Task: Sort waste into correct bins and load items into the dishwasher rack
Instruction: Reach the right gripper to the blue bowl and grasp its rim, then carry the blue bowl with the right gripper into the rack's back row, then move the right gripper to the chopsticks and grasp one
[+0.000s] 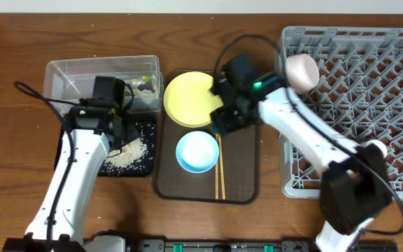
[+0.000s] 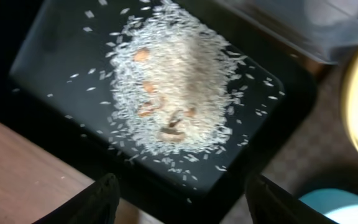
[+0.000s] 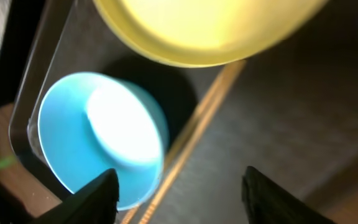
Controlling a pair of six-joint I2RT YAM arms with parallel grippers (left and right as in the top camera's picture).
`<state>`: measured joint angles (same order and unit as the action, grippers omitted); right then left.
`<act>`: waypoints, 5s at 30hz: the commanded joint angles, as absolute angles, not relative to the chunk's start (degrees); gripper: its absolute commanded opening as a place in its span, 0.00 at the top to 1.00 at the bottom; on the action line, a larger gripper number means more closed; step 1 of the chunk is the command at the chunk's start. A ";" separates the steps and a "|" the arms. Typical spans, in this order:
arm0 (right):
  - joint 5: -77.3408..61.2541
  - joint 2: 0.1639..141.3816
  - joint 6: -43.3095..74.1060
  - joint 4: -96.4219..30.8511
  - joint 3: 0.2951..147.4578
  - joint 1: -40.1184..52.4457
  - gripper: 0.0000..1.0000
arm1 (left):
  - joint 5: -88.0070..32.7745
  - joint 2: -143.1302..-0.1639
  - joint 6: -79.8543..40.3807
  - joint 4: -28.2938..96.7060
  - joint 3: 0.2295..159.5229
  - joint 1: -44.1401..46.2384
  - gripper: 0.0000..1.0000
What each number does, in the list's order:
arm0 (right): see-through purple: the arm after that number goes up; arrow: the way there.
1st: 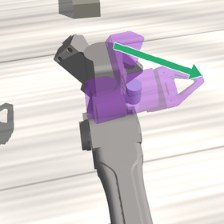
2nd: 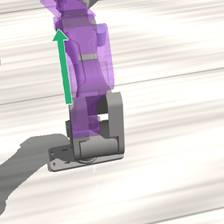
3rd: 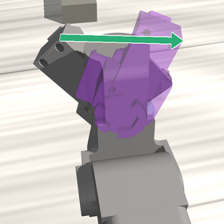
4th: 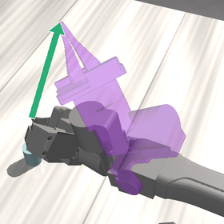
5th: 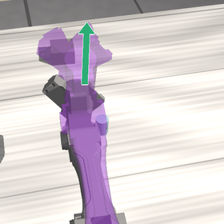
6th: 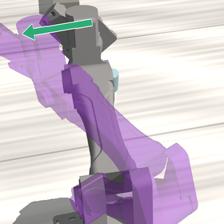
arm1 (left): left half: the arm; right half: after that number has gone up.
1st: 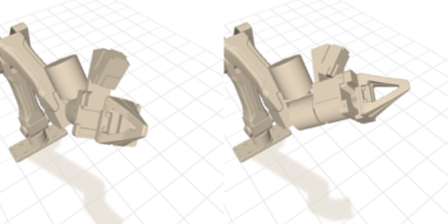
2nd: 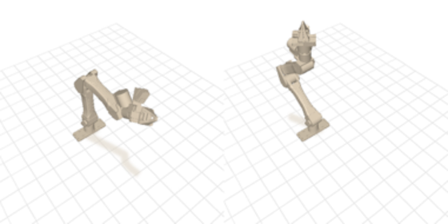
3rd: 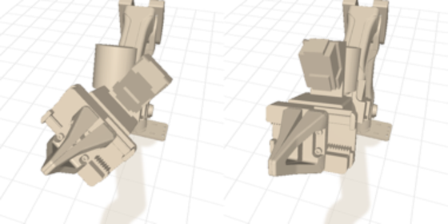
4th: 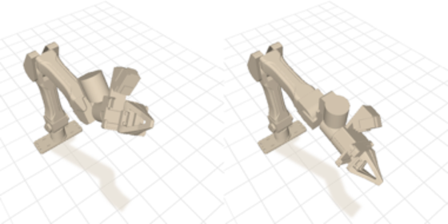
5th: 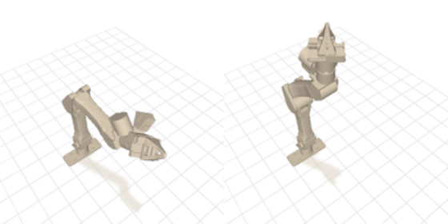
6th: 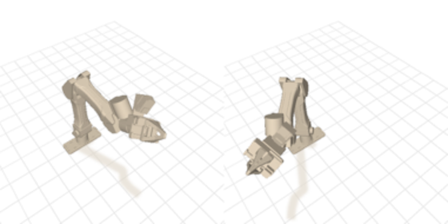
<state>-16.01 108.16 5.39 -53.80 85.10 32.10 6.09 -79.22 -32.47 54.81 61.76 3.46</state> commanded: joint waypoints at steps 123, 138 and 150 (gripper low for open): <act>-13.30 105.32 13.72 -55.35 91.64 22.31 0.55 | 6.50 -78.76 -33.52 55.68 62.11 2.15 0.31; -8.36 106.78 27.00 -51.75 73.38 35.53 0.59 | 6.48 -78.76 -33.52 55.68 62.11 2.17 0.31; -4.56 106.80 35.24 -41.06 62.15 39.83 0.60 | 6.48 -78.76 -33.52 55.90 62.11 2.17 0.31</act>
